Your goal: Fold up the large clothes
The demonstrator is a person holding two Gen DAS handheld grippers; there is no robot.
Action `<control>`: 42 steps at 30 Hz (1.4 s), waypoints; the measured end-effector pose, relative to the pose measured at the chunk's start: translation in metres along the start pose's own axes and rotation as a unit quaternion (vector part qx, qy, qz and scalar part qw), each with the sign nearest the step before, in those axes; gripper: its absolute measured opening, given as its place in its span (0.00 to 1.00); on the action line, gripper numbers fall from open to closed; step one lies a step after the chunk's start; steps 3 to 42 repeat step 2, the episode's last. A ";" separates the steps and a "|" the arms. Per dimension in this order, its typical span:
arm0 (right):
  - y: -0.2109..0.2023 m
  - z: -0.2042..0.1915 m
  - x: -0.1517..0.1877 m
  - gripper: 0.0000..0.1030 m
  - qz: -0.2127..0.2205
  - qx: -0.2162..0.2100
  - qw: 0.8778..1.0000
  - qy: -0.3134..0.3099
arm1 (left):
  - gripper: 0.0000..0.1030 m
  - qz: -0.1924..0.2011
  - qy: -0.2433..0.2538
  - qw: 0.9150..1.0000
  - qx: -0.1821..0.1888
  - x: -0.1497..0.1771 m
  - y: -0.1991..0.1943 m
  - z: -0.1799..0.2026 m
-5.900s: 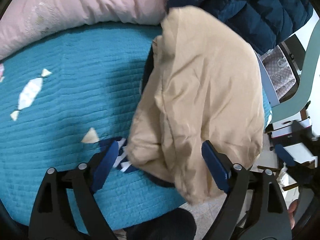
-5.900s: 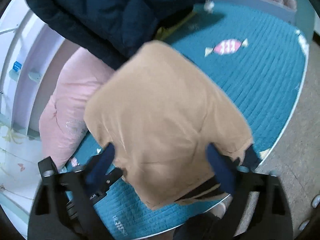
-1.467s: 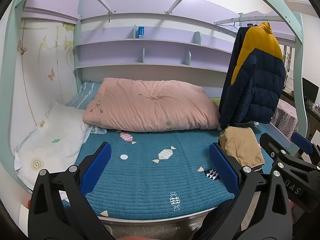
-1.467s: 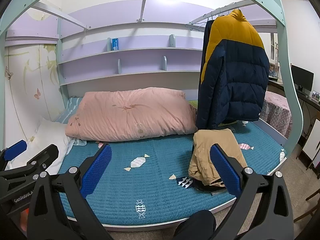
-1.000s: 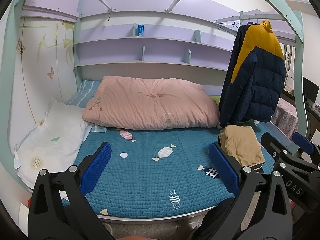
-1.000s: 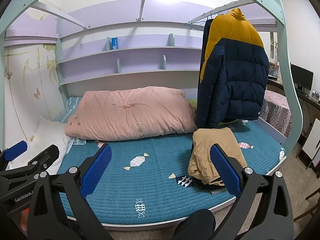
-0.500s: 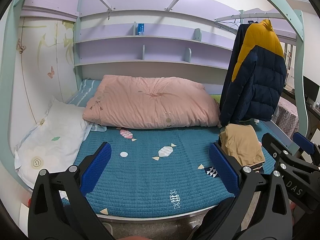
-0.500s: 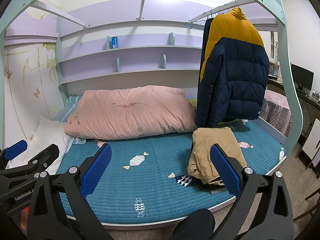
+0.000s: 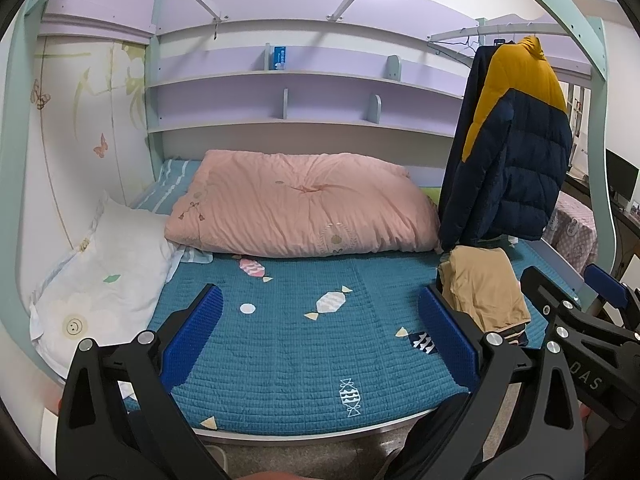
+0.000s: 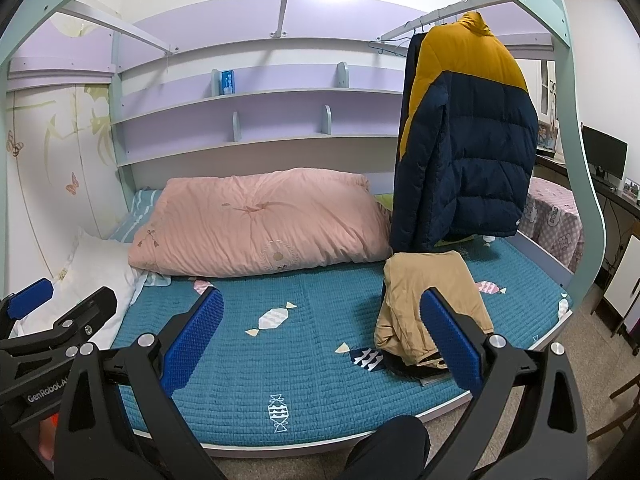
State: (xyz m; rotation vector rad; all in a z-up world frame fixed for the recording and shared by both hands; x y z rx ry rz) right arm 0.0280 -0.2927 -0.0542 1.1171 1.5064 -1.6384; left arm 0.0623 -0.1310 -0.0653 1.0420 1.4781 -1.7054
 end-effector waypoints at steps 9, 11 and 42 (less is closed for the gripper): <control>0.001 0.000 0.000 0.93 0.000 0.001 1.000 -0.001 | 0.95 0.000 0.000 1.000 -0.001 -0.001 0.001 -0.001; 0.001 0.000 0.000 0.93 0.000 0.001 1.000 -0.001 | 0.95 0.000 0.000 1.000 -0.001 -0.001 0.001 -0.001; 0.001 0.000 0.000 0.93 0.000 0.001 1.000 -0.001 | 0.95 0.000 0.000 1.000 -0.001 -0.001 0.001 -0.001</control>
Point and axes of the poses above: each gripper's, at about its wrist camera, not at the fingertips, and y roughly the way its jaws point, z to its right, x to its underside, the point moved 3 cm from there along y, roughly the way its jaws point, and after that the axes turned 1 degree about z, right-handed, at the moved point
